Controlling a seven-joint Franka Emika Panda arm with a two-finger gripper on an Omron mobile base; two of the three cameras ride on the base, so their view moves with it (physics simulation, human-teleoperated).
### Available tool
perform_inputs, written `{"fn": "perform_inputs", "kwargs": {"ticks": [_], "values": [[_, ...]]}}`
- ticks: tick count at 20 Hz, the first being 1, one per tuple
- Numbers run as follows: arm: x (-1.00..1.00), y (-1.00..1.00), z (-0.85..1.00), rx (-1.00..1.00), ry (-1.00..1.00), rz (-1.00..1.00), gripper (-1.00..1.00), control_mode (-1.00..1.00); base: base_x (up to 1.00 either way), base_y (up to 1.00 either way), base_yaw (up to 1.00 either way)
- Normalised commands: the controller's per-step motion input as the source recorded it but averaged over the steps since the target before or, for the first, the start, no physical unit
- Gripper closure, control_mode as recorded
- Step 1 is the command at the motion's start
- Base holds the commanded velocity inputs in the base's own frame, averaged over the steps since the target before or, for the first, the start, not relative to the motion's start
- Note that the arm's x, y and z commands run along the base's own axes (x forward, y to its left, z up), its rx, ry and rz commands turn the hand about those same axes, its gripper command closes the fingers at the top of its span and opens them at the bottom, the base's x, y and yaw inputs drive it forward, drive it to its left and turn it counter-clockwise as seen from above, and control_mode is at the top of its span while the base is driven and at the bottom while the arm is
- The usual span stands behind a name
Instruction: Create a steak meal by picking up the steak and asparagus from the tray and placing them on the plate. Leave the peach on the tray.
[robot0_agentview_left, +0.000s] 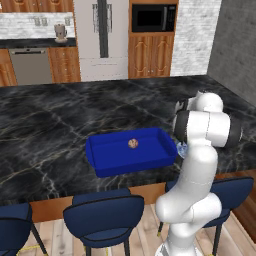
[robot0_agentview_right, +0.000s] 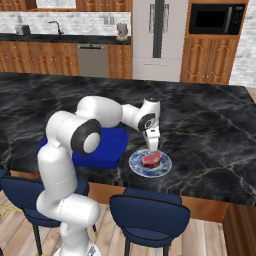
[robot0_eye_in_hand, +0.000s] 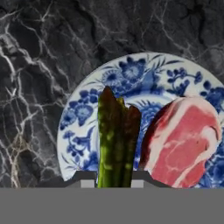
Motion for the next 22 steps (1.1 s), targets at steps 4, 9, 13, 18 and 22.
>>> {"fn": "perform_inputs", "kwargs": {"ticks": [4, 9, 13, 18, 22], "values": [[0.03, 0.03, -0.43, -0.04, 0.0, 0.14, 1.0, -1.0, 0.0, 0.0, 0.0], [0.0, 0.14, -0.41, -0.05, 0.0, 0.18, 1.0, -1.0, 0.0, 0.0, 0.0], [0.0, 0.16, -0.3, -0.03, 0.0, 0.23, 1.0, -1.0, 0.0, 0.0, 0.0], [0.02, 0.05, -0.24, 0.0, 0.0, 0.27, 1.0, -1.0, 0.0, 0.0, 0.0], [0.03, 0.04, -0.24, 0.0, -0.01, 0.24, 1.0, -1.0, 0.0, 0.0, 0.0]]}}
